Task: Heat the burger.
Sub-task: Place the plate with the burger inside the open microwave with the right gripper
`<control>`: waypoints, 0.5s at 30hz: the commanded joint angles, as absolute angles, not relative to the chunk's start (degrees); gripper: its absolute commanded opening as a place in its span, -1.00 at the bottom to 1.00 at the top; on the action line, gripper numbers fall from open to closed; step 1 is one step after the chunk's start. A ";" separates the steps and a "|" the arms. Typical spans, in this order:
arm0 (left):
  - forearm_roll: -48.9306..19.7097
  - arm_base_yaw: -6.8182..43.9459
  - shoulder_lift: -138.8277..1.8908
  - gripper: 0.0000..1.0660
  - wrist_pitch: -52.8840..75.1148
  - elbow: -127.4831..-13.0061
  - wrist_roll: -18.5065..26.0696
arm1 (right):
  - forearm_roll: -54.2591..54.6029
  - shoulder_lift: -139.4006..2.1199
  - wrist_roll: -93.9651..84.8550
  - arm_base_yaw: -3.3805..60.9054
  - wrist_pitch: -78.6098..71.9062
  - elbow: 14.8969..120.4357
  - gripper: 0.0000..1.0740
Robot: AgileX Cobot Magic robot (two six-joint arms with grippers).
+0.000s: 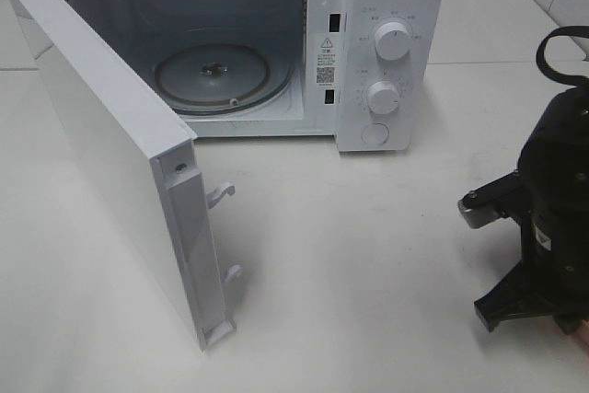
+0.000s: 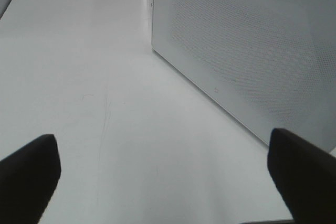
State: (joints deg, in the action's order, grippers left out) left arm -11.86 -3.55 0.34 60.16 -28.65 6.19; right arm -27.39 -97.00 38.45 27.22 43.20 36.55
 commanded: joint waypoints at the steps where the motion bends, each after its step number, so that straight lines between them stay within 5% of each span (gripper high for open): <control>1: -12.03 -3.84 1.72 0.92 59.30 -28.53 5.96 | -29.85 -96.77 39.48 28.93 46.75 36.15 -1.00; 15: -12.03 -3.84 1.72 0.92 59.30 -28.53 5.96 | -31.34 -88.12 37.01 38.45 51.62 36.10 -1.00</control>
State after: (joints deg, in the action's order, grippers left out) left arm -11.86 -3.55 0.34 60.10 -28.65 6.19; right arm -28.02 -90.07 37.87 36.96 47.67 36.44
